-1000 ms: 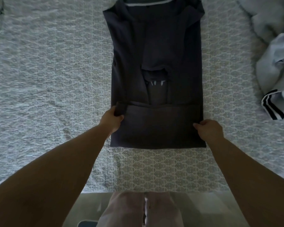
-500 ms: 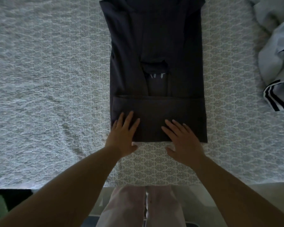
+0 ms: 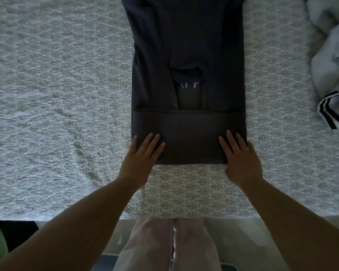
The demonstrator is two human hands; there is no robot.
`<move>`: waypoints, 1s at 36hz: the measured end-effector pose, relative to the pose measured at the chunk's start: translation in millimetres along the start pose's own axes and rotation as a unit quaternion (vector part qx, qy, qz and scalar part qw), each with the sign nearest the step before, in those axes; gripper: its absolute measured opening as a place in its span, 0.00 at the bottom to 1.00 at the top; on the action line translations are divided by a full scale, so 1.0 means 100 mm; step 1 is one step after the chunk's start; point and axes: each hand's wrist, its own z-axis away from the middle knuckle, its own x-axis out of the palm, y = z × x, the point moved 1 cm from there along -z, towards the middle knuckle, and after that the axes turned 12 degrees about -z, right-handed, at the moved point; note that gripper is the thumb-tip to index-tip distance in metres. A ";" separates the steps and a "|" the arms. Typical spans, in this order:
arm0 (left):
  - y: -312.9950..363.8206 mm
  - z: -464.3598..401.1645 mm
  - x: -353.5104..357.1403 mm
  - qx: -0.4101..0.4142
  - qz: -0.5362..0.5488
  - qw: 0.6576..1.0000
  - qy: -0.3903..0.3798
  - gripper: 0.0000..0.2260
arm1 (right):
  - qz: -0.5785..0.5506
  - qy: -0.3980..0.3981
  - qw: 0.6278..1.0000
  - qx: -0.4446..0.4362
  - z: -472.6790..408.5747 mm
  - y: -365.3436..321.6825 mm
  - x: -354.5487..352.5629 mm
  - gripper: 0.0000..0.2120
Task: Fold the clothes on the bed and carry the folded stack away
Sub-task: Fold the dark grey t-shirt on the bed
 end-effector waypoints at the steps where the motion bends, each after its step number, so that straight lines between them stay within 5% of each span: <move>1: 0.01 -0.03 -0.01 -0.013 0.009 1.000 -0.010 0.42 | -0.002 0.003 1.000 0.002 0.00 -0.01 0.01 0.43; 7: -0.08 -0.03 -0.06 -0.060 0.068 0.995 -0.048 0.31 | -0.031 0.018 0.999 0.013 0.02 -0.06 0.04 0.39; 19: -0.02 -0.14 -0.20 -0.051 -0.012 0.995 -0.085 0.28 | -0.079 0.008 0.997 0.015 -0.05 -0.04 -0.17 0.30; 28: -0.27 0.03 -0.23 -0.059 0.053 0.996 -0.032 0.25 | -0.063 0.029 0.996 -0.060 -0.01 -0.01 -0.44 0.28; 36: -0.31 0.48 -0.42 -0.026 0.085 0.988 -0.123 0.23 | -0.123 -0.111 0.986 -0.007 0.43 -0.14 -0.64 0.25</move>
